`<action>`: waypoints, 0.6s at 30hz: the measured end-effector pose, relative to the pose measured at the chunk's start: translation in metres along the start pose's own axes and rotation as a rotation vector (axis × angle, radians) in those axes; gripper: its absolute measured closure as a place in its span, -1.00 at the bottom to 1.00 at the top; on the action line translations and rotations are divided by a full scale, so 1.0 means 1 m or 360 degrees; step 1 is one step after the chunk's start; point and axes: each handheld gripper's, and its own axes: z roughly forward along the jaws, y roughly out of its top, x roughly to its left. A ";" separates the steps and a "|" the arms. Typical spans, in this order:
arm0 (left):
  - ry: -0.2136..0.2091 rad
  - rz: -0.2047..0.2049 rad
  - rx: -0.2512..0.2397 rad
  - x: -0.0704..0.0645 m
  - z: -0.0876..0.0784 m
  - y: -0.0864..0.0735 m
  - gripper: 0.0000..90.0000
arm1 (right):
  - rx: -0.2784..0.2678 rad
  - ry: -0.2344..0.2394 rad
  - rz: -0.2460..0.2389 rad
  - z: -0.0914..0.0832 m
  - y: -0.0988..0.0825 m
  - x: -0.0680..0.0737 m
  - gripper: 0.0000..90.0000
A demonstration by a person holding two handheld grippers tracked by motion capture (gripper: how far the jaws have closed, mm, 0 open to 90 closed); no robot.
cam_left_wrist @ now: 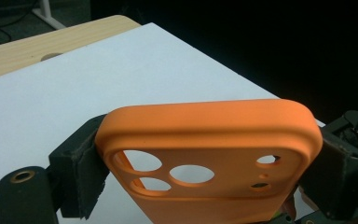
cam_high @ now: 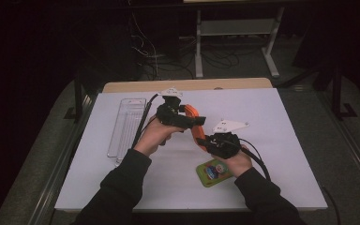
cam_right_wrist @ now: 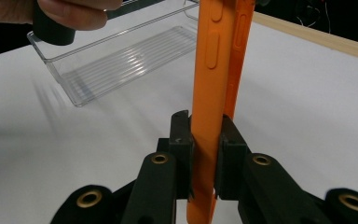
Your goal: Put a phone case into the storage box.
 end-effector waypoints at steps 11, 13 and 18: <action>-0.0013 -0.0004 -0.0004 0.001 -0.004 0.002 -0.67 | 0.0014 -0.0007 -0.0014 0.000 0.000 0.000 0.26; 0.0001 0.0008 0.0009 0.003 -0.006 0.003 -0.67 | 0.0018 -0.0017 -0.0015 -0.001 0.000 -0.003 0.11; 0.0050 0.0015 0.0013 0.009 -0.015 0.009 -0.67 | 0.0111 -0.0051 -0.0019 -0.005 -0.002 -0.008 -0.21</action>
